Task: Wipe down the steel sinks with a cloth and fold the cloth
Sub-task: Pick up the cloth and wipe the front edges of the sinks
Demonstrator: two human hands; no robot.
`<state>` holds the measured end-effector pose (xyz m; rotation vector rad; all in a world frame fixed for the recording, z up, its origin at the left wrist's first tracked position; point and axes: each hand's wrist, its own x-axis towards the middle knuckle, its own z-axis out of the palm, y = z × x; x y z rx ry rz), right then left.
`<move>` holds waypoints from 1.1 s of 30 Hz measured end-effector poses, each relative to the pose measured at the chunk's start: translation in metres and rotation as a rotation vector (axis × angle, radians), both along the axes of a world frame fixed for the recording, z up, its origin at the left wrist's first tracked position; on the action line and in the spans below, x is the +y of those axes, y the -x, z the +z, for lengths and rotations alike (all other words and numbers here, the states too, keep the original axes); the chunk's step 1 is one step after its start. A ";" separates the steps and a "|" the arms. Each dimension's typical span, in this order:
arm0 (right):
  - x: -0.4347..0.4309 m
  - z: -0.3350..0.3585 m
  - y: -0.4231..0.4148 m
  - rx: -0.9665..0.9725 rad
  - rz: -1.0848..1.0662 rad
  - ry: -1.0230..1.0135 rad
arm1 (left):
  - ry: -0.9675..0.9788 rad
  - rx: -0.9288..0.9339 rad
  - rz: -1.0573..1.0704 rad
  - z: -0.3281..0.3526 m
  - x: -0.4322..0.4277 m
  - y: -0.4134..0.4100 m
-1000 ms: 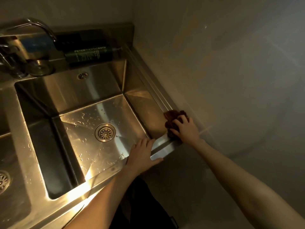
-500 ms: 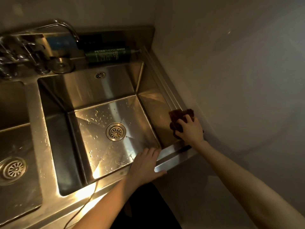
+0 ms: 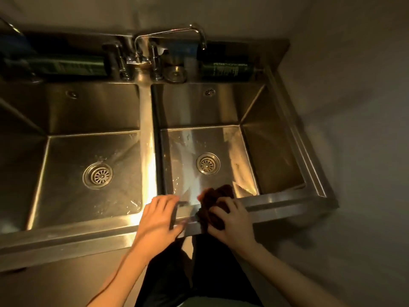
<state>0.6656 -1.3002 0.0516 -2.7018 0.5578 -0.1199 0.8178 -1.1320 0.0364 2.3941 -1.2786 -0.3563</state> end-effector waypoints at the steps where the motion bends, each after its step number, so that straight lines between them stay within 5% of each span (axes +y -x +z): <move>1: 0.019 0.002 -0.013 -0.004 0.024 -0.004 | -0.007 -0.018 0.056 0.002 0.016 -0.005; 11: 0.103 0.005 -0.084 0.083 0.160 0.106 | -0.145 -0.074 0.216 0.007 0.102 -0.027; 20: 0.066 0.005 -0.173 0.191 0.094 0.090 | -0.175 -0.034 0.138 -0.001 0.101 -0.029; 33: 0.069 0.003 -0.182 0.210 0.143 0.197 | -0.170 0.096 0.170 0.004 0.092 -0.040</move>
